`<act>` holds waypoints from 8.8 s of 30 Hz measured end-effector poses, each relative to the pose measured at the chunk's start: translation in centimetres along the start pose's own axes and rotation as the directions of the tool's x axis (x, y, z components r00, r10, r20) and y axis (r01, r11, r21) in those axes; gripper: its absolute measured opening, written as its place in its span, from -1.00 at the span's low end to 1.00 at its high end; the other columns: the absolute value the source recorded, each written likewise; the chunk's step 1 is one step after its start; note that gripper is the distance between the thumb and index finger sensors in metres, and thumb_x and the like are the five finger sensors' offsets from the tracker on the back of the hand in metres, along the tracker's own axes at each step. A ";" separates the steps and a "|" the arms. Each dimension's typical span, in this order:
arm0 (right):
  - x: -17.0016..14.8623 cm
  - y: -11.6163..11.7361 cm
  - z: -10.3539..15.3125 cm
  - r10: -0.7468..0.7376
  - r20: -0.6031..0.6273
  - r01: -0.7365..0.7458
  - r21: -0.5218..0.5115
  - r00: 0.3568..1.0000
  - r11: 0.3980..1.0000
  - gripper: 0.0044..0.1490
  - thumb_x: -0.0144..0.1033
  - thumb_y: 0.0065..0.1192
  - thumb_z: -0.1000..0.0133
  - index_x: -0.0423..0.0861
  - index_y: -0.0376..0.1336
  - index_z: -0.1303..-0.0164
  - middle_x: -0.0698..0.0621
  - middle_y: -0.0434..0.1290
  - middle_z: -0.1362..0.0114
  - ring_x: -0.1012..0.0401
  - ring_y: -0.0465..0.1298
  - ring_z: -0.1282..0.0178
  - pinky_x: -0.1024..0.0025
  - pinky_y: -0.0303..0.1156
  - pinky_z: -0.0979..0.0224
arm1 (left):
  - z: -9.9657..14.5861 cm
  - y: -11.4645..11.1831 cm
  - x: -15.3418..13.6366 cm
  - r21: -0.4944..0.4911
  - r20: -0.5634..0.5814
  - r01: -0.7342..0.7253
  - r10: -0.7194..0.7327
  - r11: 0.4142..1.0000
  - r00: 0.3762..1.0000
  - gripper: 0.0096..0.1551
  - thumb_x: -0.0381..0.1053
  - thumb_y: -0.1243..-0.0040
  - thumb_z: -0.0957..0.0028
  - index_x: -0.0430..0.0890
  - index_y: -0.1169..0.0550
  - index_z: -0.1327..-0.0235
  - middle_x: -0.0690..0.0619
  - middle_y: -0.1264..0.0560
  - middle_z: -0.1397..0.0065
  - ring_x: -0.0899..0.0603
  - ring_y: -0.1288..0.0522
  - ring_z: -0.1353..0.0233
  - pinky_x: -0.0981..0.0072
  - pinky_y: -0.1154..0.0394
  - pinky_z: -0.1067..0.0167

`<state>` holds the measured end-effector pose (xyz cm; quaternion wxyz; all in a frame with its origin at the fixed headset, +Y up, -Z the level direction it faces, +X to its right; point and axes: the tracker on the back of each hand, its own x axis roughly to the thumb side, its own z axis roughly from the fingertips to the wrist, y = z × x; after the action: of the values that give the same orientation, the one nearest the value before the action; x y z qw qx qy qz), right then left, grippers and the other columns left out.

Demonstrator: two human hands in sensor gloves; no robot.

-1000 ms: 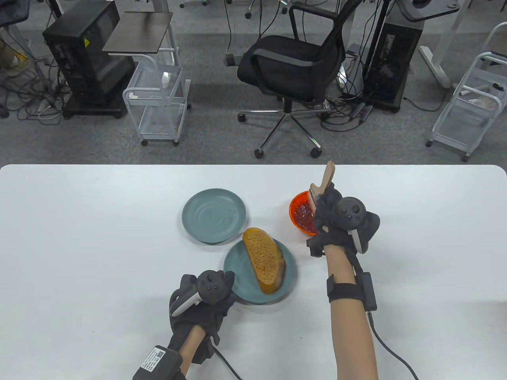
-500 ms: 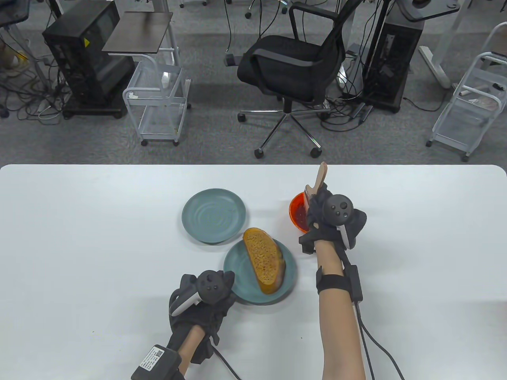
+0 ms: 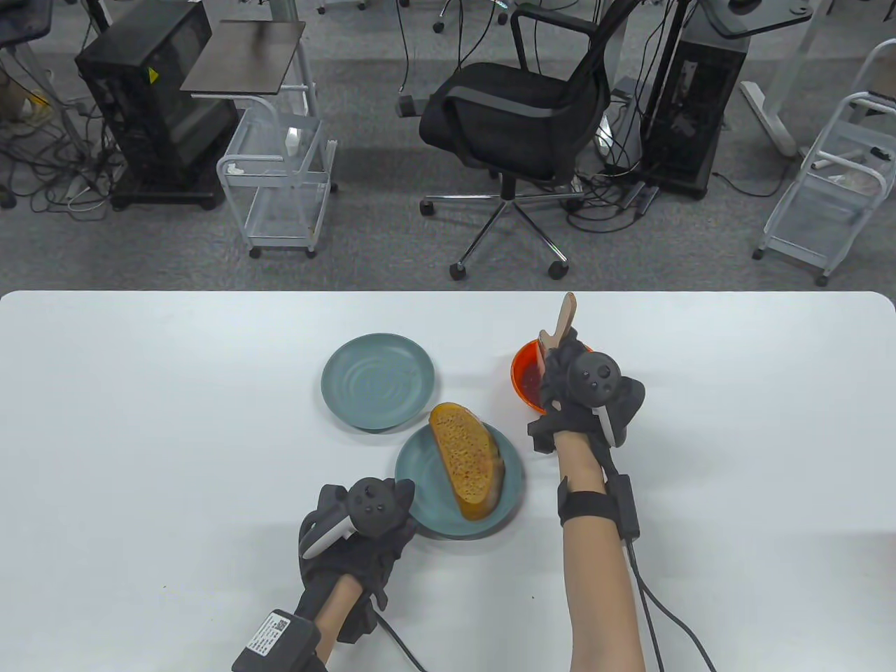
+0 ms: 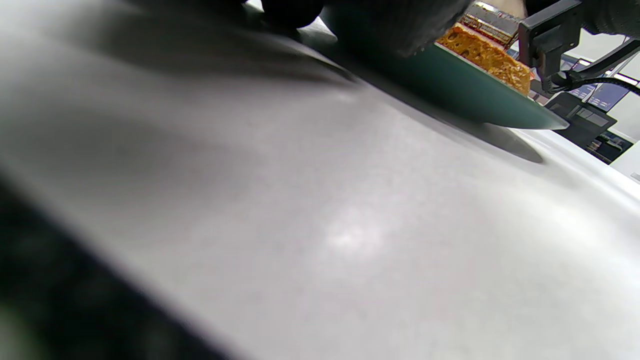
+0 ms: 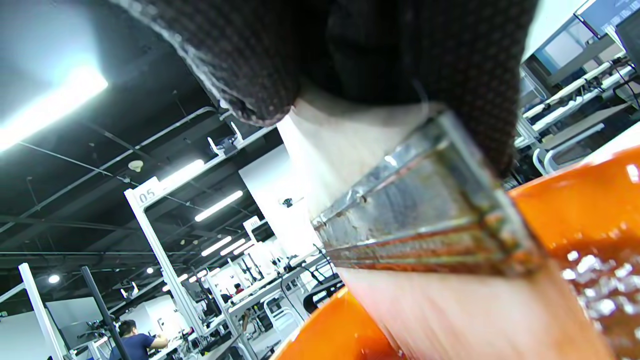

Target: Dip brush into ketchup and spread onto bread slice

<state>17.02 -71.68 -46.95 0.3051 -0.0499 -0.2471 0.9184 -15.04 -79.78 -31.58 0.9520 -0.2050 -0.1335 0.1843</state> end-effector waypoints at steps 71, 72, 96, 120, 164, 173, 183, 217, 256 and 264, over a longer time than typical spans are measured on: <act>1.3 -0.5 10.7 -0.562 -0.174 0.579 0.067 0.809 0.813 -0.37 -0.44 0.38 -0.13 -0.40 0.31 -0.37 -0.47 0.48 -0.23 -0.21 0.73 -0.04 0.10 0.76 0.04 | -0.1 0.0 0.2 0.012 -0.008 0.013 -0.013 1.000 1.000 -0.35 -0.02 0.01 -0.40 -0.03 -0.07 -0.68 -0.21 -0.05 -0.71 -0.39 0.07 -0.66 -0.27 0.03 -0.44; 1.4 0.0 10.9 -0.581 -0.207 0.606 0.088 0.787 0.791 -0.37 -0.45 0.38 -0.13 -0.40 0.31 -0.37 -0.47 0.47 -0.22 -0.22 0.72 -0.04 0.09 0.76 0.05 | -0.1 0.0 0.1 0.011 -0.008 0.012 -0.012 1.000 1.000 -0.35 -0.01 0.01 -0.40 -0.03 -0.06 -0.68 -0.21 -0.05 -0.71 -0.38 0.07 -0.66 -0.27 0.04 -0.44; 2.4 0.4 11.3 -0.501 -0.153 0.517 0.091 0.852 0.851 -0.37 -0.46 0.38 -0.13 -0.42 0.32 -0.36 -0.49 0.48 -0.21 -0.23 0.73 -0.03 0.09 0.75 0.06 | -0.1 -0.1 0.1 0.009 -0.011 0.012 -0.012 1.000 1.000 -0.34 -0.02 0.01 -0.41 -0.02 -0.05 -0.68 -0.20 -0.04 -0.71 -0.38 0.08 -0.67 -0.27 0.05 -0.45; 2.3 -2.9 11.1 -0.337 0.042 0.334 0.052 0.941 0.941 -0.38 -0.45 0.39 -0.12 -0.41 0.33 -0.35 -0.47 0.49 -0.20 -0.21 0.74 -0.02 0.10 0.76 0.07 | -0.1 -0.1 0.1 0.008 -0.010 0.013 -0.013 1.000 1.000 -0.34 -0.02 0.01 -0.41 -0.03 -0.05 -0.68 -0.20 -0.04 -0.71 -0.38 0.08 -0.67 -0.27 0.05 -0.44; 2.5 -0.9 13.1 -0.469 -0.101 0.479 0.128 0.877 0.868 -0.37 -0.45 0.39 -0.12 -0.43 0.33 -0.35 -0.48 0.50 -0.19 -0.21 0.75 0.01 0.11 0.77 0.11 | -0.1 -0.2 0.1 0.001 -0.014 0.018 -0.018 1.000 1.000 -0.34 -0.03 0.02 -0.41 -0.01 -0.03 -0.69 -0.19 -0.02 -0.72 -0.37 0.10 -0.67 -0.27 0.06 -0.45; 2.2 -2.1 12.7 -0.490 -0.037 0.491 0.099 0.871 0.865 -0.37 -0.42 0.38 -0.13 -0.39 0.32 -0.36 -0.45 0.49 -0.22 -0.19 0.75 -0.01 0.12 0.77 0.10 | -0.1 -0.2 0.2 0.003 -0.017 0.021 -0.021 1.000 1.000 -0.34 -0.03 0.02 -0.41 -0.02 -0.04 -0.68 -0.19 -0.02 -0.72 -0.37 0.09 -0.67 -0.27 0.05 -0.44; 1.4 -3.5 12.0 -0.334 0.061 0.332 0.027 0.941 0.943 -0.37 -0.41 0.40 -0.12 -0.39 0.34 -0.35 -0.44 0.51 -0.20 -0.17 0.76 0.01 0.15 0.79 0.12 | -0.1 -0.2 0.1 0.003 -0.017 0.020 -0.020 1.000 1.000 -0.34 -0.03 0.02 -0.41 -0.02 -0.04 -0.68 -0.20 -0.02 -0.72 -0.38 0.09 -0.67 -0.27 0.05 -0.44; 1.4 -4.4 11.1 -0.365 -0.010 0.365 0.042 0.931 0.930 -0.37 -0.45 0.50 -0.06 -0.37 0.34 -0.31 -0.42 0.50 -0.20 -0.15 0.75 -0.04 0.19 0.78 0.02 | 0.0 -0.3 0.1 -0.002 -0.015 0.020 -0.020 1.000 1.000 -0.34 -0.02 0.02 -0.42 -0.01 -0.03 -0.69 -0.19 -0.01 -0.72 -0.37 0.10 -0.67 -0.27 0.06 -0.44; 3.7 -0.7 12.7 -0.493 -0.115 0.505 0.128 0.863 0.854 -0.36 -0.49 0.47 -0.08 -0.42 0.31 -0.32 -0.46 0.48 -0.19 -0.19 0.74 -0.02 0.16 0.77 0.05 | 0.0 -0.3 0.2 -0.007 -0.014 0.020 -0.020 1.000 1.000 -0.33 -0.02 0.02 -0.42 -0.01 -0.02 -0.69 -0.19 0.00 -0.72 -0.38 0.11 -0.67 -0.27 0.07 -0.45; 1.3 -3.0 11.5 -0.344 -0.003 0.344 0.009 0.939 0.939 -0.36 -0.47 0.47 -0.07 -0.43 0.32 -0.31 -0.46 0.50 -0.17 -0.16 0.75 0.00 0.20 0.79 0.07 | 0.0 -0.3 0.1 -0.008 -0.011 0.023 -0.024 1.000 1.000 -0.34 -0.02 0.03 -0.42 -0.01 -0.02 -0.69 -0.19 -0.01 -0.72 -0.38 0.11 -0.67 -0.27 0.07 -0.45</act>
<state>14.81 -73.70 -35.37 0.4611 -0.0053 -0.2473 0.8522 -14.87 -79.98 -31.40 0.9540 -0.2080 -0.1313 0.1714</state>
